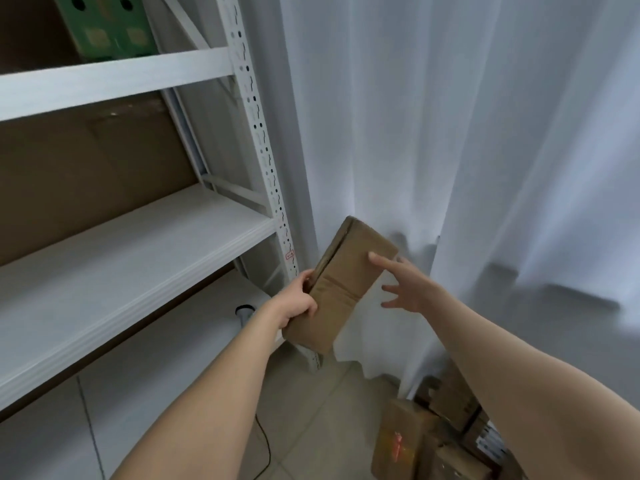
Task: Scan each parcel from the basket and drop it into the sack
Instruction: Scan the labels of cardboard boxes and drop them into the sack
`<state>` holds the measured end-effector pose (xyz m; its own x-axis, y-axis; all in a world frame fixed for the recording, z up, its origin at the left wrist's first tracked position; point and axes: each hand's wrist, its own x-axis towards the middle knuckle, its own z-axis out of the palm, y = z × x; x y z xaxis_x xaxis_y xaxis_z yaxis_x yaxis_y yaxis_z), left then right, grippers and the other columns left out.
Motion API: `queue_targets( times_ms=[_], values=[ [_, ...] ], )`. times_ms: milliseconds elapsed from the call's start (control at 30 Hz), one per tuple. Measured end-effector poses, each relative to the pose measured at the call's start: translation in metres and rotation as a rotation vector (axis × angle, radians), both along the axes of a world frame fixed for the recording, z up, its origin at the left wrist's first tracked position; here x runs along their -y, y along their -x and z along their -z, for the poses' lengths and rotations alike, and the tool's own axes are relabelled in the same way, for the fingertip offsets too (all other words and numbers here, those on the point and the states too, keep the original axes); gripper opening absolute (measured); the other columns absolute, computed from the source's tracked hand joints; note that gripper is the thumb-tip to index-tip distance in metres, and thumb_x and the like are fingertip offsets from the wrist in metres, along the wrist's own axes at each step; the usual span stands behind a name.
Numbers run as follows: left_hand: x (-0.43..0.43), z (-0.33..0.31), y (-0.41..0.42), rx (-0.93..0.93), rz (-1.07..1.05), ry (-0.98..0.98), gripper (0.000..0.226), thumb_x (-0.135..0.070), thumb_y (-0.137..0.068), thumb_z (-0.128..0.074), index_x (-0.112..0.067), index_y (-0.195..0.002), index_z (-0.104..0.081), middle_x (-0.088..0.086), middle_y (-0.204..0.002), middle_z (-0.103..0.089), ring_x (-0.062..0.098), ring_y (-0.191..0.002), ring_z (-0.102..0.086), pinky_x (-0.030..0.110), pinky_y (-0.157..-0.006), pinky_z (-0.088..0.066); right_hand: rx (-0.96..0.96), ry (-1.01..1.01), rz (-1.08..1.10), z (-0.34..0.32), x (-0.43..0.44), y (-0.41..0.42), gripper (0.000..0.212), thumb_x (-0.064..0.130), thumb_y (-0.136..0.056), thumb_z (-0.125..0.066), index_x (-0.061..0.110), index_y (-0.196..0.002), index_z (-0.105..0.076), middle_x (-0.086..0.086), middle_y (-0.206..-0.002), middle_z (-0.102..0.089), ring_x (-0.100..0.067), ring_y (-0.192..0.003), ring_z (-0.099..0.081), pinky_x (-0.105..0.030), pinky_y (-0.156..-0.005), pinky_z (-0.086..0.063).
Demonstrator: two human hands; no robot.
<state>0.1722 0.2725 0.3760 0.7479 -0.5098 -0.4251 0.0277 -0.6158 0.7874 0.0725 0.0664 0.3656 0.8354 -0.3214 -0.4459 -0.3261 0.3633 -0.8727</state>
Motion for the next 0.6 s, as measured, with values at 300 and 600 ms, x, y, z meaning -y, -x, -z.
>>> queue_targets(
  times_ms=[300, 600],
  values=[
    [-0.055, 0.001, -0.022, 0.056, 0.1, 0.124, 0.099, 0.005, -0.077, -0.068, -0.032, -0.151, -0.013, 0.003, -0.14, -0.043, 0.018, -0.117, -0.045, 0.026, -0.086, -0.045, 0.097, 0.263, -0.301, -0.012, -0.087, -0.034, 0.093, -0.001, -0.075, -0.079, 0.038, -0.144, -0.03, -0.001, -0.136, -0.05, -0.026, -0.125, -0.049, -0.056, -0.102, -0.045],
    [-0.096, 0.008, -0.045, 0.129, 0.019, 0.245, 0.1, 0.007, -0.069, -0.074, -0.032, -0.146, -0.024, 0.001, -0.134, -0.049, 0.023, -0.126, -0.044, 0.046, -0.103, -0.043, -0.026, 0.401, -0.327, -0.007, -0.123, -0.057, 0.083, -0.012, -0.09, -0.052, 0.04, -0.15, -0.028, -0.006, -0.14, -0.05, -0.027, -0.111, -0.062, -0.045, -0.092, -0.055]
  ],
)
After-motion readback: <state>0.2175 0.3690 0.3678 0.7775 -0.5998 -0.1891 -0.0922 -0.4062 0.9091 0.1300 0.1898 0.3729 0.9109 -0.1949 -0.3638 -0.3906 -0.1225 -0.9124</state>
